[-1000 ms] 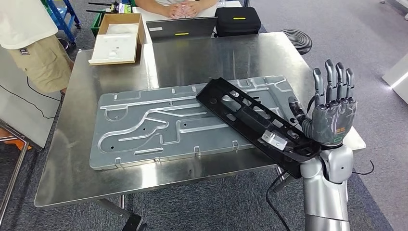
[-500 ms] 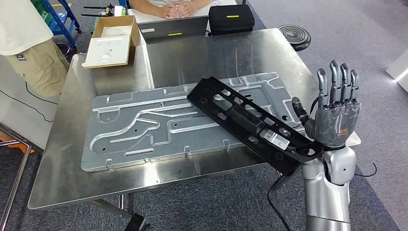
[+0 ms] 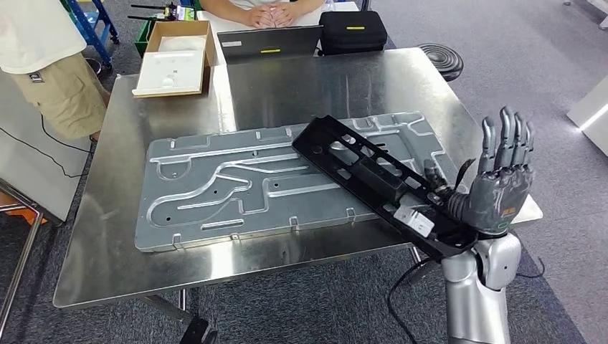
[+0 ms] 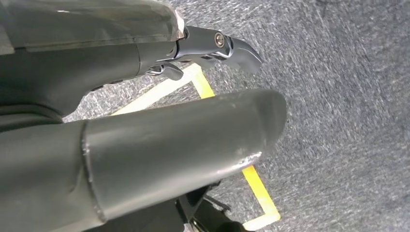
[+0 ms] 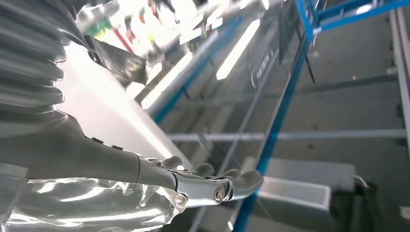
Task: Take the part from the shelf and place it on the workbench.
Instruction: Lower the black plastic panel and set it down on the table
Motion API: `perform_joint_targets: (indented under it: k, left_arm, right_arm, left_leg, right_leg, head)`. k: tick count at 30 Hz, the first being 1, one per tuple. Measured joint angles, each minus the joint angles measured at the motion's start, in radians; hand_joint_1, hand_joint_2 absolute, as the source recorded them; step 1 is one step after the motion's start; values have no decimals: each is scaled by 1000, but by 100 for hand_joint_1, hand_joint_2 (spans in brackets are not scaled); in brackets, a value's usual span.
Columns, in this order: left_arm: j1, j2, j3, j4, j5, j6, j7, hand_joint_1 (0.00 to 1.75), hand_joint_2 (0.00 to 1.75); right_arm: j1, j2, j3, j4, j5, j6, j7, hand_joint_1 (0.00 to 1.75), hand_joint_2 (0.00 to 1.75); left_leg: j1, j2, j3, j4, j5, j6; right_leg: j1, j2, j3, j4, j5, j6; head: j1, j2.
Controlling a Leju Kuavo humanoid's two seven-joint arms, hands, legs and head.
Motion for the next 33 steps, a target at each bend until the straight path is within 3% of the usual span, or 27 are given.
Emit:
perform_joint_targets:
  k: [1, 2, 3, 5, 6, 10, 12, 14, 15, 16, 17, 20, 22, 25, 27, 30, 31, 32, 33]
  left_arm:
    - [2, 0, 0, 0, 5, 1, -1, 0, 0]
    - [3, 0, 0, 0, 10, 1, -3, 0, 0]
    - [4, 0, 0, 0, 13, 1, -4, 0, 0]
    - [4, 0, -1, 0, 18, 2, -7, 0, 0]
    - [5, 0, -1, 0, 20, 3, -8, 0, 0]
    - [10, 1, -1, 0, 26, 6, -15, 0, 0]
    - [11, 3, -1, 0, 27, 8, -19, 0, 0]
    - [14, 4, -1, 0, 28, 8, -20, 0, 0]
    - [16, 5, -1, 0, 28, 8, -20, 0, 0]
    - [17, 5, -1, 0, 28, 8, -21, 0, 0]
    - [19, 6, -1, 0, 29, 9, -21, 0, 0]
    - [18, 8, 0, 0, 35, 12, -21, 0, 0]
    - [19, 10, 0, 0, 42, 16, -22, 0, 0]
    - [26, 11, 0, 0, 49, 19, -23, 0, 0]
    - [28, 12, 1, 0, 54, 19, -25, 0, 0]
    - [31, 12, 3, 0, 60, 20, -25, 0, 0]
    - [32, 13, 4, 0, 61, 20, -23, 0, 0]
    - [34, 13, 5, 0, 63, 20, -20, 0, 0]
    - [35, 13, 7, 0, 65, 20, -15, 0, 0]
  right_arm:
    - [23, 8, 20, -8, -13, 0, 2, 0, 0]
    - [41, 16, 41, -18, -20, 0, 5, 0, 0]
    - [58, 25, 61, -29, -23, 0, 6, 0, 0]
    - [84, 42, 96, -48, -35, 0, 5, 0, 0]
    - [98, 49, 110, -56, -44, 0, 5, 0, 0]
    - [152, 73, 170, -81, -61, 0, 2, 0, 0]
    - [178, 90, 204, -93, -59, 0, -3, 0, 0]
    - [200, 103, 226, -102, -48, 0, -5, 0, 0]
    - [209, 107, 232, -106, -43, 0, -6, 0, 0]
    - [217, 111, 237, -109, -41, 0, -6, 0, 0]
    - [224, 114, 240, -113, -40, 0, -7, 0, 0]
    - [241, 121, 243, -131, -47, 0, -7, 0, 0]
    - [255, 124, 242, -146, -68, 0, -7, 0, 0]
    - [284, 128, 242, -177, -106, 0, -7, 0, 0]
    - [300, 130, 242, -202, -123, 0, -7, 0, 0]
    - [327, 132, 242, -230, -132, 0, -7, 0, 0]
    - [338, 134, 242, -239, -134, 0, -7, 0, 0]
    - [347, 136, 242, -248, -138, 0, -7, 0, 0]
    - [353, 139, 242, -257, -142, 0, -7, 0, 0]
  left_leg:
    - [0, 0, 0, 1, -1, -1]
    - [0, 0, 0, 3, -2, -2]
    - [0, 0, 0, 6, -4, -5]
    - [-4, -2, -1, 12, -9, -14]
    - [-5, -2, -2, 15, -11, -19]
    - [-2, -3, -10, 34, -30, -40]
    - [1, -3, -46, 118, -85, -51]
    - [2, -3, -108, 257, -152, -58]
    - [3, -2, -130, 309, -169, -60]
    - [3, -2, -139, 329, -168, -59]
    - [3, -2, -125, 303, -147, -57]
    - [1, -2, -19, 91, -52, -43]
    - [-4, -2, 16, 19, -33, -35]
    - [-2, -2, 17, 10, -27, -23]
    - [3, 0, 20, 0, -19, -12]
    - [3, 4, 18, -2, -17, -4]
    - [2, 4, 18, -2, -17, -4]
    - [2, 4, 18, -1, -17, -5]
    - [2, 4, 19, 0, -18, -5]
  right_leg:
    - [0, 0, 2, -3, 13, 0]
    - [-1, 0, 22, -44, 43, -2]
    - [-2, 0, 56, -112, 79, -4]
    - [1, 0, 113, -227, 119, -12]
    - [4, 0, 126, -254, 124, -18]
    - [5, 2, 126, -263, 125, -42]
    - [2, 0, 127, -267, 128, -54]
    - [3, -1, 125, -267, 128, -58]
    - [4, -1, 125, -266, 127, -58]
    - [4, 0, 125, -266, 127, -59]
    - [5, 0, 126, -265, 127, -59]
    - [8, 3, 128, -263, 125, -54]
    - [10, 3, 127, -262, 124, -46]
    - [11, 2, 128, -262, 125, -29]
    - [10, 2, 111, -222, 93, -21]
    - [6, 2, 25, -36, -5, -13]
    - [5, 2, 4, 9, -17, -11]
    - [4, 1, 0, 17, -9, -11]
    - [3, 1, 14, -12, 16, -11]
  head:
    - [0, 0]
    - [0, 0]
    - [0, 0]
    - [0, 0]
    - [0, 0]
    - [0, 0]
    - [0, 0]
    - [-1, 0]
    - [-1, 0]
    - [-1, 0]
    - [-1, 0]
    - [-1, 0]
    - [0, 0]
    - [0, 0]
    - [0, 0]
    - [0, 0]
    - [0, 0]
    - [0, 0]
    - [0, 0]
